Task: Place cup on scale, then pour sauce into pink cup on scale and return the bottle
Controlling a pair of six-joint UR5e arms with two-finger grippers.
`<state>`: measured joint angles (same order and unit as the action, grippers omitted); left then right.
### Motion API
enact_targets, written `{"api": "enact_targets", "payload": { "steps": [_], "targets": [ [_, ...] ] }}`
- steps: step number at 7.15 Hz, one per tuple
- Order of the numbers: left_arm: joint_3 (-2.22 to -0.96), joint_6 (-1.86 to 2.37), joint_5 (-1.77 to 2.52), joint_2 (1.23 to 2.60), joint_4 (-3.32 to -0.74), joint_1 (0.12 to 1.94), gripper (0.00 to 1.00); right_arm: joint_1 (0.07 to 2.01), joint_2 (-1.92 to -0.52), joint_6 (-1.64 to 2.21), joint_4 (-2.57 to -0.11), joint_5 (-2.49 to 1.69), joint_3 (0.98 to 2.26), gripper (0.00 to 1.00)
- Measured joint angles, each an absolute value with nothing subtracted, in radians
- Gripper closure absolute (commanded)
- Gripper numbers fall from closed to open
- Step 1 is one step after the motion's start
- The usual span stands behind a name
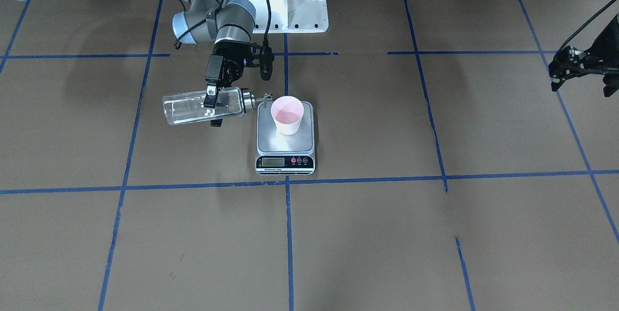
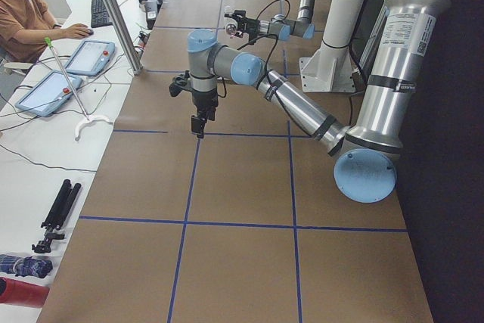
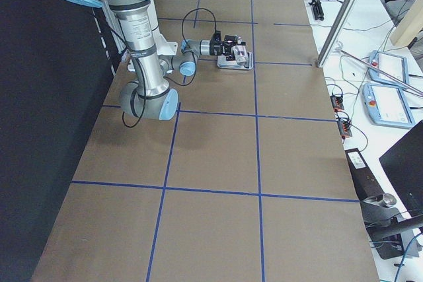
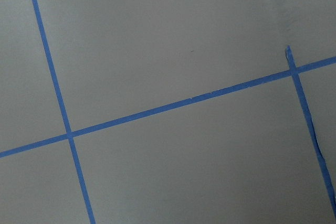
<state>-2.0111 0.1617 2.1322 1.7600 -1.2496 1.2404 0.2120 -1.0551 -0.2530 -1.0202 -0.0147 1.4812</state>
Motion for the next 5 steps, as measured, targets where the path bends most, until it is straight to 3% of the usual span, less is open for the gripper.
{"api": "enact_targets", "payload": {
  "steps": [5],
  "targets": [
    [-2.010,0.138,2.135,1.737,-1.253,1.254,0.00,0.209,-1.053,-0.293,-1.034,0.038,1.464,1.00]
  ]
}}
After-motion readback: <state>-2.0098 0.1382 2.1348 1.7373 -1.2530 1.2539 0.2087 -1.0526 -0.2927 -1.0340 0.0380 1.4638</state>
